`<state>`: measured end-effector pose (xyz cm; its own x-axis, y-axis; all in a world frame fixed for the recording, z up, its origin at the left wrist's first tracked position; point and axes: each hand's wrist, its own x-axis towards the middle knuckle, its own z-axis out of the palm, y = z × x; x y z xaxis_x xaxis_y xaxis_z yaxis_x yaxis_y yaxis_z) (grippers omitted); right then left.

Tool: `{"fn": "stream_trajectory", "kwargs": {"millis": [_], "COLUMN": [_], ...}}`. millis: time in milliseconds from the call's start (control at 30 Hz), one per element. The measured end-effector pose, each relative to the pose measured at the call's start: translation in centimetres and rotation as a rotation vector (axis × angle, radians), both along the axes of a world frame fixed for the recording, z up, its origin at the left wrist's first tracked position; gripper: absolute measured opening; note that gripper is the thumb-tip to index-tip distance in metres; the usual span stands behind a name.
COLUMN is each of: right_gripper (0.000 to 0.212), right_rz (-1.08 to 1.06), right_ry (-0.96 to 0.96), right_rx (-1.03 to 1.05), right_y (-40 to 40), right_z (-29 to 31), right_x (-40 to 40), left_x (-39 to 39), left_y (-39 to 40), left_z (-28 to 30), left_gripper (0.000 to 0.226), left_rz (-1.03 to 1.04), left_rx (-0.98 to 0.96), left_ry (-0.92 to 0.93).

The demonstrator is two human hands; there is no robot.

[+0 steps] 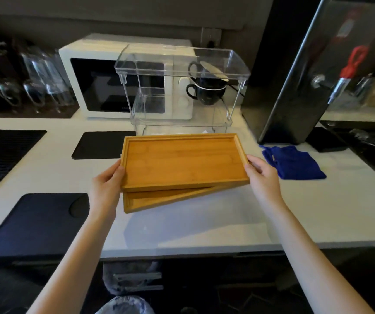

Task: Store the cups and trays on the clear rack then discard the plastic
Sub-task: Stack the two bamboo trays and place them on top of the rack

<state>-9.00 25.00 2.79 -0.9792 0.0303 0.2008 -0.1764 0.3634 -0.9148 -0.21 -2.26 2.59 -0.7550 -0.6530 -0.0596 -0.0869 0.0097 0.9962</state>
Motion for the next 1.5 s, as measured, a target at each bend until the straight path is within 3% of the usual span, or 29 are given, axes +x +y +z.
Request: {"fn": "stream_trajectory", "kwargs": {"millis": [500, 667, 1000, 1300, 1500], "right_gripper": [0.033, 0.033, 0.030, 0.031, 0.030], "right_rz": [-0.012, -0.002, -0.029, -0.034, -0.072], "right_ry": [0.327, 0.365, 0.302, 0.173, 0.242], "right_rx": [-0.052, -0.066, -0.018, 0.076, 0.224], "right_y": [-0.9, -1.4, -4.1, -5.7, -5.7], "right_z": [11.4, 14.2, 17.2, 15.6, 15.1], "right_x": [-4.9, -8.3, -16.9, -21.7, -22.8], "left_x": [-4.8, -8.2, -17.4, -22.8, -24.2], "left_y": [-1.1, -1.3, -3.8, -5.6, -6.2], "left_z": [11.6, 14.4, 17.3, 17.5, 17.4], "left_gripper": [0.039, 0.038, 0.038, 0.027, 0.030], "left_rz": [0.027, 0.081, 0.062, -0.064, -0.106], "left_rx": [-0.153, -0.206, -0.421, -0.272, -0.186], "left_ry": [0.343, 0.374, 0.268, 0.054, -0.040]}}
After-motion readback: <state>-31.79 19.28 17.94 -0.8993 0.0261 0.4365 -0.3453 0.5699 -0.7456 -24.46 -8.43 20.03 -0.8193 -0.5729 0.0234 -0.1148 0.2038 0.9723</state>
